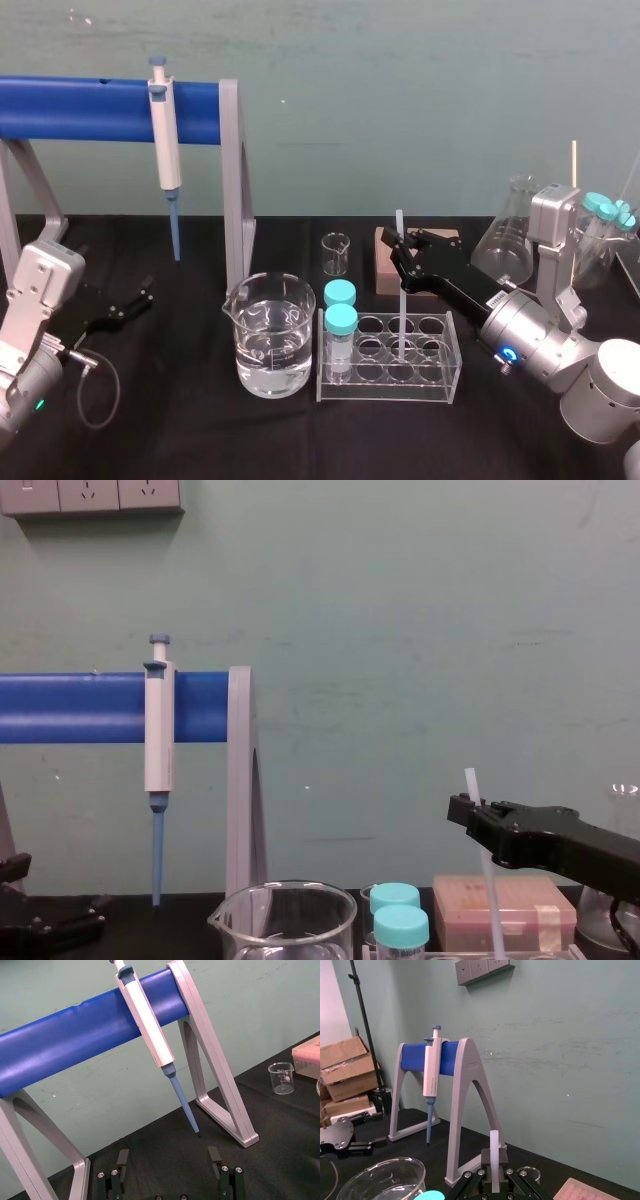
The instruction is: Pick up the stirring rod with one hand, then place it down.
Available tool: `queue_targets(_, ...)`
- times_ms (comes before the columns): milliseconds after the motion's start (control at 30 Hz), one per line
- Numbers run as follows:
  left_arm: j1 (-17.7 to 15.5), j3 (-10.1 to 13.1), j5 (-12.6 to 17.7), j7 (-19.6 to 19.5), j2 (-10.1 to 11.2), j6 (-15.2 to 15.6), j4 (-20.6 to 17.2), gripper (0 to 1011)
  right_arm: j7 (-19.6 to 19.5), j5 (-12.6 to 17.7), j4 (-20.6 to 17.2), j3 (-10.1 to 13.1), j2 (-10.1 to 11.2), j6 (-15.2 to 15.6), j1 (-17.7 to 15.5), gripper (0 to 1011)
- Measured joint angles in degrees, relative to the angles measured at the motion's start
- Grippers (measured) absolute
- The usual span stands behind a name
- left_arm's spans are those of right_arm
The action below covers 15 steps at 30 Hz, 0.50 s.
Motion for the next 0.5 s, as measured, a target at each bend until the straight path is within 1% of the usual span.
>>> queue_targets(167,0.00,0.00,0.00,0.00,0.00,0.00,0.00,1000,0.02,0.10,0.00,0.02,0.00,0.00,0.01,86)
queue_targets(233,0.00,0.00,0.00,0.00,0.00,0.00,0.00,1000,0.05,0.13,0.00,0.03,0.00,0.00,0.03,153)
queue_targets(300,0.00,0.00,0.00,0.00,0.00,0.00,0.00,1000,0.08,0.15,0.01,0.04,0.00,0.00,0.04,187)
queue_targets(333,0.00,0.00,0.00,0.00,0.00,0.00,0.00,1000,0.09,0.16,0.01,0.04,0.00,0.00,0.04,242)
queue_targets(400,0.00,0.00,0.00,0.00,0.00,0.00,0.00,1000,0.11,0.17,0.01,0.04,0.00,0.00,0.05,287)
queue_targets(433,0.00,0.00,0.00,0.00,0.00,0.00,0.00,1000,0.12,0.17,0.01,0.04,0.00,0.00,0.05,347)
queue_targets(500,0.00,0.00,0.00,0.00,0.00,0.00,0.00,1000,0.13,0.17,0.02,0.04,0.00,-0.01,0.06,384)
